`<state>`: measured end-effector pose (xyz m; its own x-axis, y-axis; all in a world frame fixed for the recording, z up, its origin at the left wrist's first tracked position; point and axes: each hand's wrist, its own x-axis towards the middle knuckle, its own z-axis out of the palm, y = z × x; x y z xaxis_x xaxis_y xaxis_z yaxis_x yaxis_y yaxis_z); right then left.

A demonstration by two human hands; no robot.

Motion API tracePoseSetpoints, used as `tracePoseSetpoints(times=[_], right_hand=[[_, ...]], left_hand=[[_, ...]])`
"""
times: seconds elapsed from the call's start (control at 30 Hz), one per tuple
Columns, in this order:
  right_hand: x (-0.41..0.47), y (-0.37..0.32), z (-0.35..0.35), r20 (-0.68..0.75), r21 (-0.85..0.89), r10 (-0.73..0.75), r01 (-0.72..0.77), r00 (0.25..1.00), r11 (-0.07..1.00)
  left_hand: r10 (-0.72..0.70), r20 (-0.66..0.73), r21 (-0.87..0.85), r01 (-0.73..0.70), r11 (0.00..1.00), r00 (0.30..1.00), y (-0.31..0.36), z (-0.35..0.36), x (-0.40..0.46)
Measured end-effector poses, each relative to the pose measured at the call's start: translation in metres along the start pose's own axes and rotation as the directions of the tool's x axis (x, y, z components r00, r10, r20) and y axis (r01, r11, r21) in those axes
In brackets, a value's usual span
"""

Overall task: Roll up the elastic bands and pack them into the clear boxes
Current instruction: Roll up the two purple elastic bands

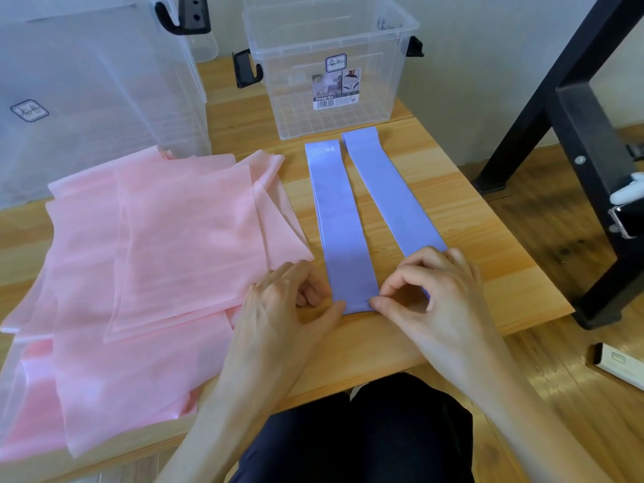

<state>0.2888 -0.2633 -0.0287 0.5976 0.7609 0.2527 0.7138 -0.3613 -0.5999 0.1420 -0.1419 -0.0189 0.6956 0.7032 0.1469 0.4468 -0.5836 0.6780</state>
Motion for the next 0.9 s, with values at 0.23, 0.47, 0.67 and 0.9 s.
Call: tracePoseSetpoints(times=[0.23, 0.47, 0.67, 0.9], right_hand=[[-0.003, 0.004, 0.000, -0.052, -0.041, -0.074, 0.072, 0.996, 0.997], [0.000, 0.004, 0.003, -0.058, -0.053, -0.081, 0.078, 0.995, 0.996], [0.004, 0.001, 0.004, -0.032, -0.030, -0.006, 0.005, 0.999, 1.000], [0.000, 0.003, 0.005, -0.053, -0.015, -0.054, 0.053, 0.997, 0.998]], left_hand=[[0.181, 0.005, 0.050, -0.181, 0.982, 0.984, -0.011, -0.001, -0.009], [0.046, -0.024, -0.053, -0.047, 0.997, 0.999, -0.004, -0.001, -0.004], [0.025, -0.032, -0.076, -0.027, 0.997, 0.999, -0.004, 0.001, -0.002], [0.090, -0.010, -0.006, -0.090, 0.996, 0.996, -0.008, 0.001, -0.003]])
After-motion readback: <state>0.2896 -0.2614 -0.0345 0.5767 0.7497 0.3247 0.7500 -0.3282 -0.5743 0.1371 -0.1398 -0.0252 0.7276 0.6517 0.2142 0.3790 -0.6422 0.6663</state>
